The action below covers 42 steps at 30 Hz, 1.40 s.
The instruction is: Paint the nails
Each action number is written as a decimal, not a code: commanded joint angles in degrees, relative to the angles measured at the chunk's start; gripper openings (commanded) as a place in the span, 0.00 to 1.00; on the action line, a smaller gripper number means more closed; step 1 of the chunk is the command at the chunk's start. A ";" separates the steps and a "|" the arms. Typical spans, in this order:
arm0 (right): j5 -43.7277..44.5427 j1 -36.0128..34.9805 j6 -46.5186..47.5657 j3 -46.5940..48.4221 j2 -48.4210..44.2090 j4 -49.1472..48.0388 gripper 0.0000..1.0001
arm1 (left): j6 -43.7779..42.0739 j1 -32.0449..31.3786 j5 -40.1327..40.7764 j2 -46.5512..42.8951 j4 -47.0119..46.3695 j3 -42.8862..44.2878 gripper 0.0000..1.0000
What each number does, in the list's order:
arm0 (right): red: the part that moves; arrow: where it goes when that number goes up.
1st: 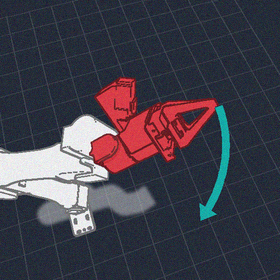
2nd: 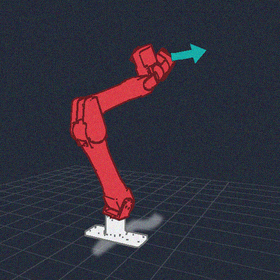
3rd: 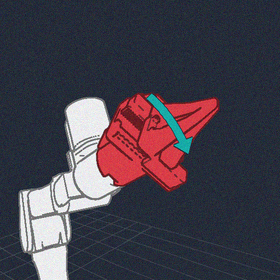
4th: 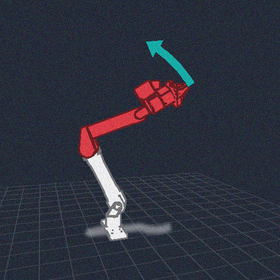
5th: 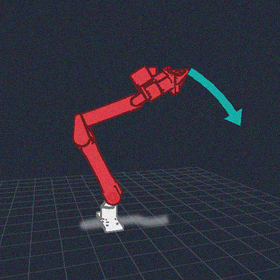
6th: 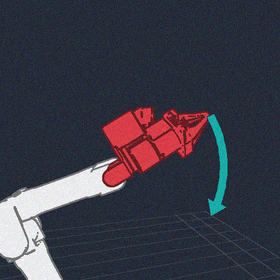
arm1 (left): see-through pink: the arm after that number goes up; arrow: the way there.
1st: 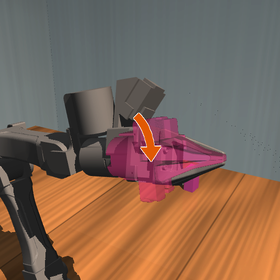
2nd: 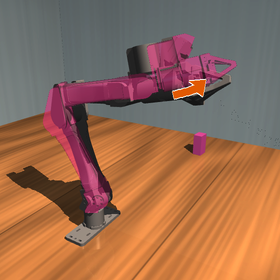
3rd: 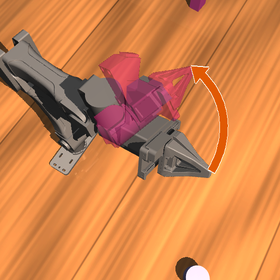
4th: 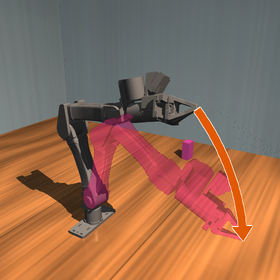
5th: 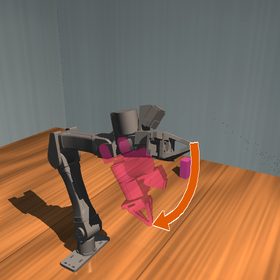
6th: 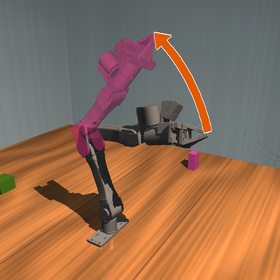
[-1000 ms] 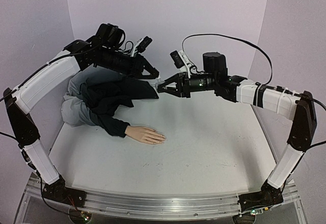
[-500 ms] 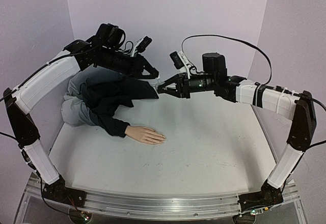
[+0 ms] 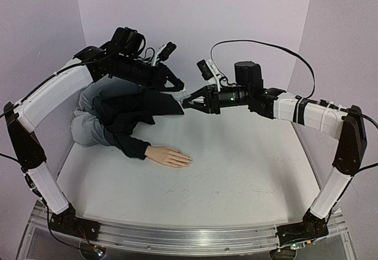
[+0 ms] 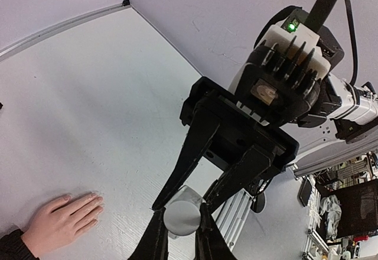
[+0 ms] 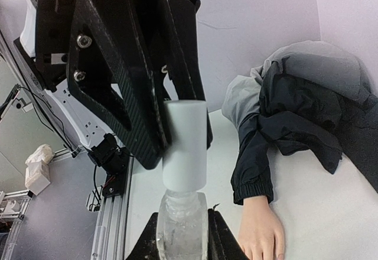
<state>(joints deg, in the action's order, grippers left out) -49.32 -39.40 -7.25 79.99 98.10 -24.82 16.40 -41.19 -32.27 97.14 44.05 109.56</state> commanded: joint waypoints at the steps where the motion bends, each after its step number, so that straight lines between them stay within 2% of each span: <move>1: -1.30 -0.12 0.74 2.12 -0.15 -1.81 0.00 | -1.02 -0.03 1.52 -3.23 -1.10 2.33 0.00; 17: 0.21 -0.07 1.11 1.67 -0.67 -1.90 0.00 | -1.59 -0.03 4.03 -4.95 -1.59 1.44 0.00; 29: 5.53 -0.07 1.69 -0.32 -3.20 -2.64 0.00 | -1.66 -0.01 6.57 -7.41 -2.84 -0.53 0.00; 33: 11.39 -0.11 1.71 -3.35 -6.30 -3.79 0.00 | -0.93 -0.03 8.55 -8.69 -3.94 -2.71 0.00; 37: 23.07 0.12 1.66 -7.81 -10.76 -3.75 0.00 | 1.16 -0.03 9.93 -9.86 -5.55 -6.24 0.00; 42: 35.27 1.67 2.68 -15.26 -18.73 -3.75 0.00 | 4.51 -0.03 10.14 -12.06 -11.28 -16.32 0.00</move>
<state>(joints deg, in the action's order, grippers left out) -25.96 -39.00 -5.82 68.27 87.05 -25.19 18.00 -41.21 -23.38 88.44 39.64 99.79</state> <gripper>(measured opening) 0.213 0.157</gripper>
